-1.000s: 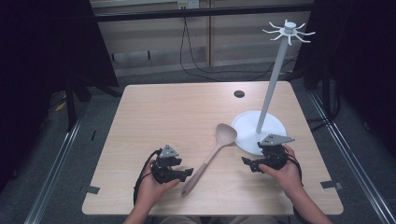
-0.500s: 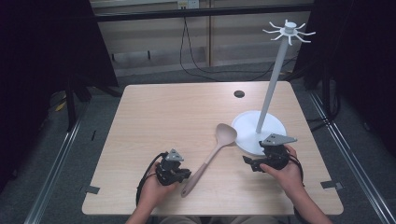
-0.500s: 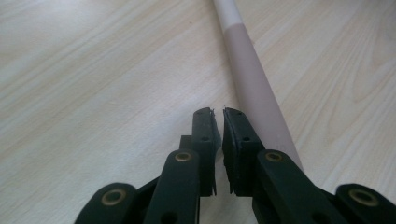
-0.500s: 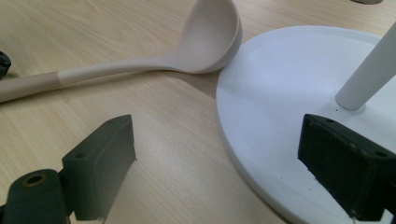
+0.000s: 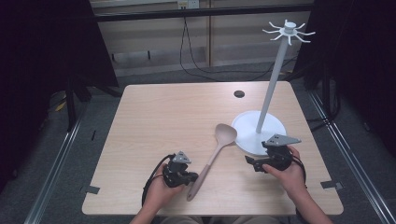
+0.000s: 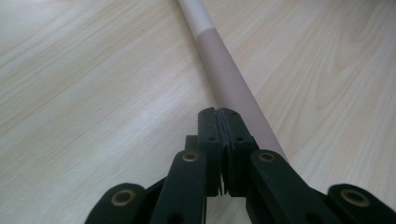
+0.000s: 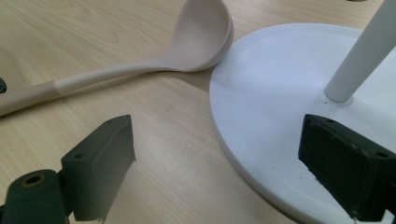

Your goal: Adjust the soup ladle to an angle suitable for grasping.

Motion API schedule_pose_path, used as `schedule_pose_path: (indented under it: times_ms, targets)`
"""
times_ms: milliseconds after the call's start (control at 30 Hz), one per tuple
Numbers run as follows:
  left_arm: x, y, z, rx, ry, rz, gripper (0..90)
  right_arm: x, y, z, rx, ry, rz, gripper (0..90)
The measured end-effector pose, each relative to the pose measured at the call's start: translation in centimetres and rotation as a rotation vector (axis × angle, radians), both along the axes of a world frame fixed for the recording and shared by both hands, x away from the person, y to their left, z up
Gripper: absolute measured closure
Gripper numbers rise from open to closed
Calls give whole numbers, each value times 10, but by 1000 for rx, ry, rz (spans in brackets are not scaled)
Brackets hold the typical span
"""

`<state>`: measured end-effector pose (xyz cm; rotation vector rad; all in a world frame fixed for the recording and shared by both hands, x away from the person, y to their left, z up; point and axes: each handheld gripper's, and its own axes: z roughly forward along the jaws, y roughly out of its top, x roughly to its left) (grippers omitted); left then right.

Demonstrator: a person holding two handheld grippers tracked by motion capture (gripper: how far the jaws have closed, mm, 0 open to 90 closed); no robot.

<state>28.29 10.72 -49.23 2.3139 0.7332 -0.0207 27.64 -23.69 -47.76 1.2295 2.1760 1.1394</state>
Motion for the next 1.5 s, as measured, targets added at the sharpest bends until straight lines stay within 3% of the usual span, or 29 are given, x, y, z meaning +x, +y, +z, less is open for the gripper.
schedule_pose_path:
  times_ms: [200, 533, 567, 700, 733, 767, 800, 867, 1167, 1267, 1367, 1400, 1433, 1500]
  targets:
    - [-5, -16, -1, -14, 8, -59, 882, -4, -1, 2, -3, -7, -1, 94]
    - [-8, -39, -2, -28, 12, -116, 882, -12, -8, 2, 8, -1, -39, 94]
    - [-8, -45, -3, -49, 23, -122, 882, -13, -10, 2, 9, -2, -41, 94]
    - [-8, -58, -4, -53, 24, -150, 874, -17, -14, 3, 12, 4, -57, 94]
    - [-9, -63, -5, -72, 30, -153, 874, -18, -15, 3, 14, 2, -59, 94]
    - [-10, -68, -4, -52, 17, -157, 874, -19, -15, 3, 16, 5, -65, 94]
    - [-9, -73, -5, -74, 16, -171, 874, -20, -16, 3, 19, 5, -69, 94]
    - [-9, -80, -6, -76, 9, -185, 870, -23, -17, 4, 18, 3, -71, 94]
    - [-7, -99, -9, -112, -2, -196, 824, -25, -12, 4, 17, 7, -80, 97]
    - [-5, -99, -10, -139, 1, -195, 798, -23, -3, 3, 22, 21, -67, 105]
    - [-3, -96, -8, -110, -17, -173, 748, -21, 7, 1, 15, 37, -33, 141]
    - [-2, -94, -7, -131, -14, -172, 740, -21, 11, 1, 17, 42, -23, 148]
    - [-1, -91, -5, -117, -13, -169, 725, -20, 14, 1, 24, 43, -11, 162]
    - [0, -85, -3, -129, -19, -151, 701, -18, 20, 2, 54, 46, -2, 203]
